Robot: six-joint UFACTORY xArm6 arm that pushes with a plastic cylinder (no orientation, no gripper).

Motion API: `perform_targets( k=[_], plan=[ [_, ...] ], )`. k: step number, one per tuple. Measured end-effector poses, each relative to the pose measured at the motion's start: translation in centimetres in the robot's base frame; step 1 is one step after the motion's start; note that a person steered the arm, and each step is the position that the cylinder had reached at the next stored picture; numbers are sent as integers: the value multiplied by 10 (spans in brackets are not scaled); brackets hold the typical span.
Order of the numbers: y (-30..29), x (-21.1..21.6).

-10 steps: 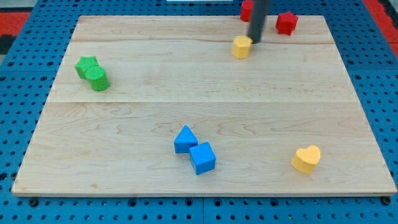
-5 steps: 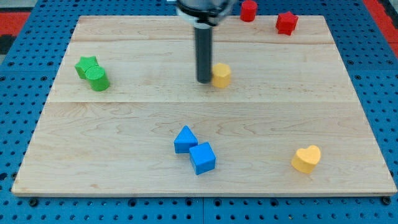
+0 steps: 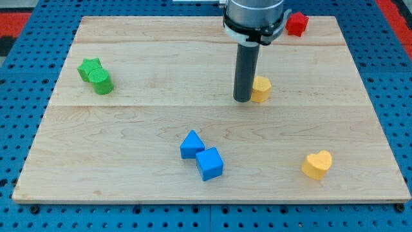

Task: Place the yellow hexagon to the top left of the yellow heart

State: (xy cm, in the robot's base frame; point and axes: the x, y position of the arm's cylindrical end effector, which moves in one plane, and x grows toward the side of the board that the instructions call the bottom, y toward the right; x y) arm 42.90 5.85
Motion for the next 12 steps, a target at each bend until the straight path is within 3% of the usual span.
perform_targets(
  k=[1, 2, 3, 4, 5, 6, 7, 9, 10, 12],
  plan=[
    [-28, -25],
    [2, -35],
    [39, -31],
    [39, 8],
    [39, 17],
    [33, -23],
    [48, -37],
    [126, 41],
    [115, 93],
    [112, 87]
  ],
)
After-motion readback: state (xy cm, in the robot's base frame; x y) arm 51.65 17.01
